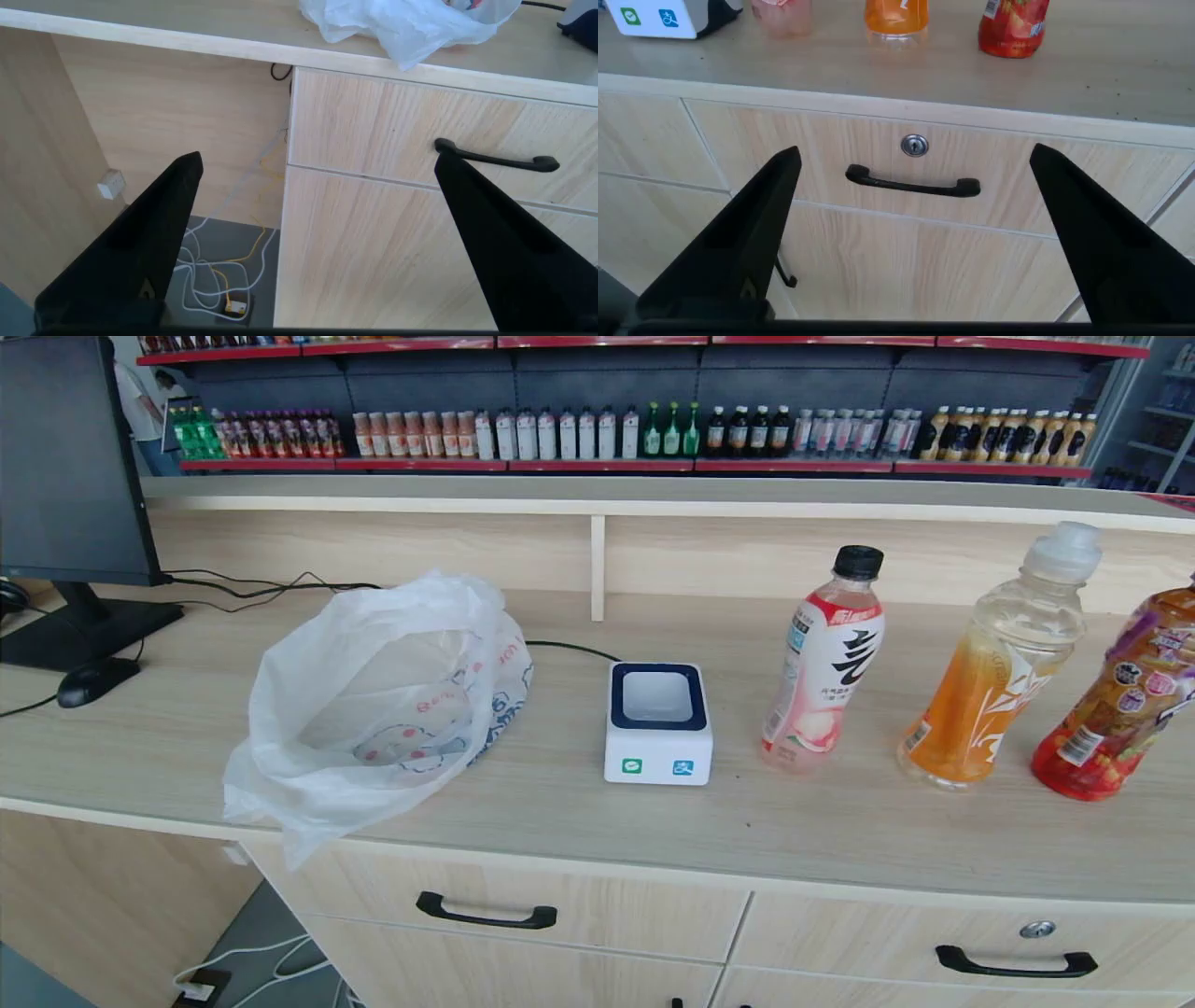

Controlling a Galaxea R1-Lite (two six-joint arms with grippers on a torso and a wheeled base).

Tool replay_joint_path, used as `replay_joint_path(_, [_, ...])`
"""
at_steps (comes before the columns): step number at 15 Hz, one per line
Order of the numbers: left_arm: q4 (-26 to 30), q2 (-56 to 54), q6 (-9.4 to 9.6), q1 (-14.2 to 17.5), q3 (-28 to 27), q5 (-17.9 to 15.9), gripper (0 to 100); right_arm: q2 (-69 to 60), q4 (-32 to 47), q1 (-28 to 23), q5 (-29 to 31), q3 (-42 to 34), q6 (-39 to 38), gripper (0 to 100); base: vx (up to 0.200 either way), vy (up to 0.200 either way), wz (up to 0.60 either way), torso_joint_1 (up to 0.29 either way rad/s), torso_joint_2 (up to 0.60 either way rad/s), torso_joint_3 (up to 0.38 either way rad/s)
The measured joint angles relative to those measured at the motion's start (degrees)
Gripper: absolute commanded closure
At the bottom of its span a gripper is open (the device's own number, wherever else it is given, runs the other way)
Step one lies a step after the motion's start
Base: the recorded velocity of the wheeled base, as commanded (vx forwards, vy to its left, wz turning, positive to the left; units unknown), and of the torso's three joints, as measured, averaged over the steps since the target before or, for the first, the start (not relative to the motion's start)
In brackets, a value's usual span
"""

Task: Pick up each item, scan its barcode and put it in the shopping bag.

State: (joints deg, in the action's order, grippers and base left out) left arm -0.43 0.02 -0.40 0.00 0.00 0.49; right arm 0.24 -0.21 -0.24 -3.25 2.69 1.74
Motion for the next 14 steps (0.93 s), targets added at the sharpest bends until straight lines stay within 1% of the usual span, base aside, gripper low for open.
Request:
replay_joint_path(3, [0.0, 0.0, -0.02, 0.0, 0.0, 0.0, 0, 4.4, 0.1, 0.0, -1.6, 6.2, 0.2, 0, 0.000, 0.000, 0.00, 0.000, 0.00, 0.000])
replay_joint_path(5, [0.0, 0.0, -0.02, 0.0, 0.0, 0.0, 0, 10.0, -3.4, -0.1, -1.7, 10.0, 0.5, 0, 0.000, 0.000, 0.00, 0.000, 0.00, 0.000])
replay_joint_path(6, [0.0, 0.0, -0.02, 0.0, 0.0, 0.0, 0, 13.9, -7.7, -0.1, -1.7, 11.4, 0.7, 0, 0.000, 0.000, 0.00, 0.000, 0.00, 0.000])
replay_joint_path(11, [0.0, 0.0, -0.02, 0.0, 0.0, 0.0, 0, 36.1, -35.8, 0.0, -1.7, 14.2, 2.6, 0, 0.000, 0.000, 0.00, 0.000, 0.00, 0.000])
replay_joint_path(12, [0.0, 0.0, -0.02, 0.0, 0.0, 0.0, 0, 40.6, -41.0, 0.9, -1.7, 15.1, 3.3, 0, 0.000, 0.000, 0.00, 0.000, 0.00, 0.000])
replay_joint_path(14, [0.0, 0.0, -0.02, 0.0, 0.0, 0.0, 0, 46.8, -47.6, 5.5, -1.7, 16.0, 3.9, 0, 0.000, 0.000, 0.00, 0.000, 0.00, 0.000])
